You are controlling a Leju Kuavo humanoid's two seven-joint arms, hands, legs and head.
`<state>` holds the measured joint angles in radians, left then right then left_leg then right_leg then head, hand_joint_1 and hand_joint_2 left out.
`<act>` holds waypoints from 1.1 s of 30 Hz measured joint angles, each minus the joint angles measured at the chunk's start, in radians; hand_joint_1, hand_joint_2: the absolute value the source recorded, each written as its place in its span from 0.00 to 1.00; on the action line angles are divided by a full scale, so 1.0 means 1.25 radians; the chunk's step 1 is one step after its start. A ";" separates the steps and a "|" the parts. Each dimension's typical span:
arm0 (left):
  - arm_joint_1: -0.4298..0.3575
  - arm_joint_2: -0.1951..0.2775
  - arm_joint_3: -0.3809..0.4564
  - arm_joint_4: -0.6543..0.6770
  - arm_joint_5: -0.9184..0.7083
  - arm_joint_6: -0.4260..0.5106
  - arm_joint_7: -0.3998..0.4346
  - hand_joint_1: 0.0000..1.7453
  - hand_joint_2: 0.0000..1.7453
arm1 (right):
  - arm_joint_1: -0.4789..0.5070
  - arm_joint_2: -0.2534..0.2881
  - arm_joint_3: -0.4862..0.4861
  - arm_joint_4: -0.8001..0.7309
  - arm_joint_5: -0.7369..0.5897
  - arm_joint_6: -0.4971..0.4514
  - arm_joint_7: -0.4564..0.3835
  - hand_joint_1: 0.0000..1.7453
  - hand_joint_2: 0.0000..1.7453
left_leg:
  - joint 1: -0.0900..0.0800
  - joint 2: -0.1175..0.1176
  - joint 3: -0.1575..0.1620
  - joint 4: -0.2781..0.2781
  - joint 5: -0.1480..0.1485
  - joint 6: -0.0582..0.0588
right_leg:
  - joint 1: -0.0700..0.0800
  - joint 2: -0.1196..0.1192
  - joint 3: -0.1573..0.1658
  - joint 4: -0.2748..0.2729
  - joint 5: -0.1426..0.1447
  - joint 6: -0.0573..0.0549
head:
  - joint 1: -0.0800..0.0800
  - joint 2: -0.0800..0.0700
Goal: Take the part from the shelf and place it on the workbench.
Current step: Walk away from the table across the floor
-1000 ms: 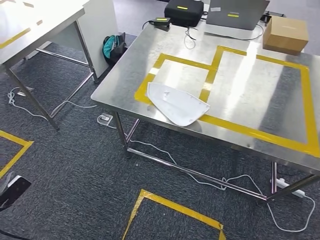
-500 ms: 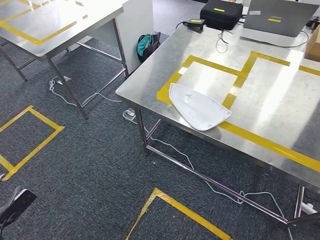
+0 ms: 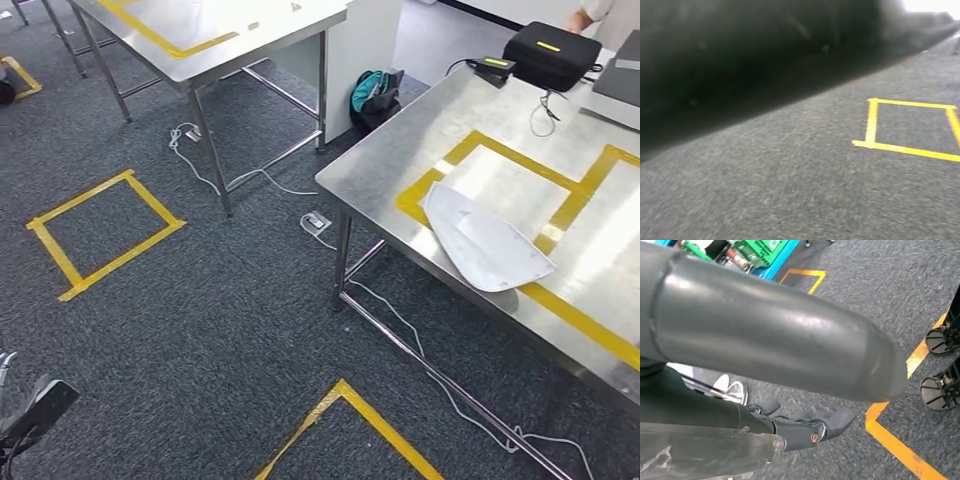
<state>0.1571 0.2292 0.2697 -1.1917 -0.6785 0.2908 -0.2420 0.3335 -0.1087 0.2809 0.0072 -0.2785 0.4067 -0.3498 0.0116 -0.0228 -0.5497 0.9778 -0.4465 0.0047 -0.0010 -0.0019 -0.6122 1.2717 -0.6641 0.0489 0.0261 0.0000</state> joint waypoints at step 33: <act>-0.011 -0.041 0.013 0.036 -0.019 -0.009 -0.005 0.00 0.00 | 0.001 0.012 -0.017 0.000 0.005 -0.011 0.001 0.00 0.00 | 0.000 -0.026 0.004 -0.004 0.002 -0.001 | -0.003 0.007 0.001 -0.026 0.052 -0.003 | -0.002 0.000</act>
<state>0.1439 0.1776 0.2853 -1.1467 -0.7019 0.2799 -0.2487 0.3348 -0.0937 0.2600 0.0072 -0.2724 0.3931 -0.3487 0.0114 -0.0552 -0.5442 0.9732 -0.4435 0.0030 -0.0052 0.0063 -0.6114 1.2389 -0.5997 0.0447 0.0235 0.0000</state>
